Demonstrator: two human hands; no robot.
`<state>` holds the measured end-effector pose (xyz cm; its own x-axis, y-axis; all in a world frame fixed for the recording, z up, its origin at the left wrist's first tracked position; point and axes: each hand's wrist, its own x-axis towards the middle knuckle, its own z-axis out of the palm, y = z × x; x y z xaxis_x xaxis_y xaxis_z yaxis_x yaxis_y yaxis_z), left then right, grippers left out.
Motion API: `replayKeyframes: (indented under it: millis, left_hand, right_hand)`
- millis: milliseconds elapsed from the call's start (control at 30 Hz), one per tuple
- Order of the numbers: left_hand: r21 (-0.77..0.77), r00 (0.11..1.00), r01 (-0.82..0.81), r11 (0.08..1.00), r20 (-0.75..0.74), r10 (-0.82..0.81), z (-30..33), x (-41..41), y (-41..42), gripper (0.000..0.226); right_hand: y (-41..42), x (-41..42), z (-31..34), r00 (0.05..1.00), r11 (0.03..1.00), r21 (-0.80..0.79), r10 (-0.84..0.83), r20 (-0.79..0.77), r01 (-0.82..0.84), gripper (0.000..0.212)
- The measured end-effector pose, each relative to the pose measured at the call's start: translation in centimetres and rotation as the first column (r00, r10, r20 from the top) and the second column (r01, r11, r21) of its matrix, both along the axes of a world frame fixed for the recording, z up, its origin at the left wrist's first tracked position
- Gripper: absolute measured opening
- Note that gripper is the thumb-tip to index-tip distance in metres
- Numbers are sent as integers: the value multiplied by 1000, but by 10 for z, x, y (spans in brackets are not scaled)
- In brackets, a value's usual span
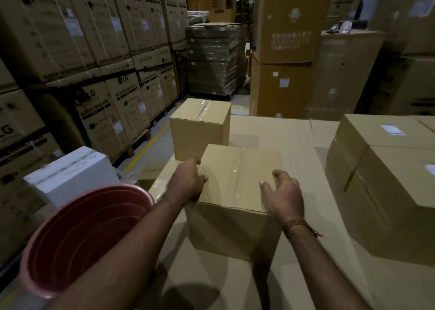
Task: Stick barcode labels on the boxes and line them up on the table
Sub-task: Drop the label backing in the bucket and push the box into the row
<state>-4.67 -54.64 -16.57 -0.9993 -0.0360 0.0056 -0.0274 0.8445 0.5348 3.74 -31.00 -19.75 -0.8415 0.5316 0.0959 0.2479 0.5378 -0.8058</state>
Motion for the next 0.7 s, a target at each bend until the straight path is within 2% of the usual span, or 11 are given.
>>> replayKeyframes:
  millis: [100,267,700]
  left_hand:
    - [-141,992,64,988,115,-47,10,-31,-25,61]
    - [-237,965,128,963,255,-65,30,-74,-75,68]
    - [-81,959,136,987,260,-111,4,-161,-162,61]
  right_hand:
    - [-24,-30,3,1000,1000,10,20,14,-20,57]
    - [-69,-80,4,998,998,-21,61,20,-61,57]
    - [-145,-176,4,997,996,-41,76,10,-76,53]
